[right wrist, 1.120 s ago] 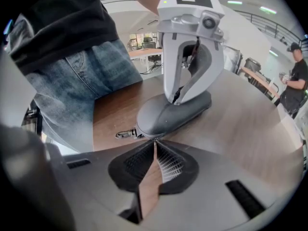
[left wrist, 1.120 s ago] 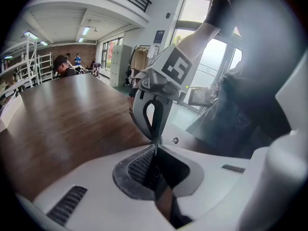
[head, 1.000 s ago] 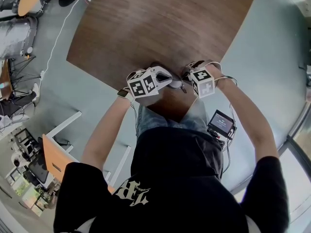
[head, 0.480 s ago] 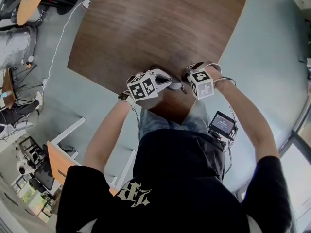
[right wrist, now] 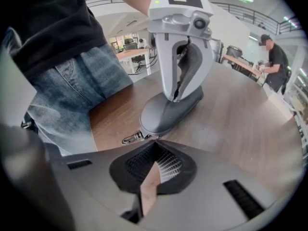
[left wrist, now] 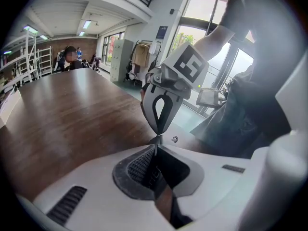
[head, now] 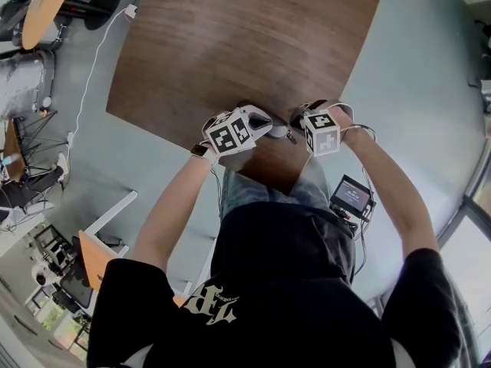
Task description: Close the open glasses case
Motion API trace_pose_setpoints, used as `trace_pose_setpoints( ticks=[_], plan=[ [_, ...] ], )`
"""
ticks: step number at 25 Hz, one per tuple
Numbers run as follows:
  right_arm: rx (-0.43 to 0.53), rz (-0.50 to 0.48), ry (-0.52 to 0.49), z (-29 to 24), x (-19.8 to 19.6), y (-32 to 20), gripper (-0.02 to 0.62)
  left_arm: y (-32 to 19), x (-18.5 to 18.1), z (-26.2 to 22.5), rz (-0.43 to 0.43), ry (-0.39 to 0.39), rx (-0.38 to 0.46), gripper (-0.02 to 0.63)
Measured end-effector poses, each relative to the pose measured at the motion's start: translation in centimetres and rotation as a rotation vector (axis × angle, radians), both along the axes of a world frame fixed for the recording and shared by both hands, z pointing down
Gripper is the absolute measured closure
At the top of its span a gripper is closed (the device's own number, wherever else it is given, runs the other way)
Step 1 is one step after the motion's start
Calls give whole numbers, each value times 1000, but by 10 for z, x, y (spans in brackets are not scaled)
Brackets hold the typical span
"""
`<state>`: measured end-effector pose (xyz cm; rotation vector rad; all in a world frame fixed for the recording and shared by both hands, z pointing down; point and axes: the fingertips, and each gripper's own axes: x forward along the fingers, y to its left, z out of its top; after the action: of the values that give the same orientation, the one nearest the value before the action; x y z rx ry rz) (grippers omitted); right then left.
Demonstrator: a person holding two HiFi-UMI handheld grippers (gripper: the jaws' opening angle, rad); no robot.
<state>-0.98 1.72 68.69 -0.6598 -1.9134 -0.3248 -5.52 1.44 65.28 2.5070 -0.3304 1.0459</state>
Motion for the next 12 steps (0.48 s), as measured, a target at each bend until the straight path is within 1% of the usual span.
trace_pose_setpoints(
  ticks=[3,8,12],
  plan=[
    [-11,54,-6,8,3,-4,610,-3,5,5,12,4,8,598],
    [1,88,-20,21,8,-13,609,-12,14,13,22,16,14,599],
    [3,154,-43,26,15,-20,607,-16,20,13,33,19,7,598]
  ],
)
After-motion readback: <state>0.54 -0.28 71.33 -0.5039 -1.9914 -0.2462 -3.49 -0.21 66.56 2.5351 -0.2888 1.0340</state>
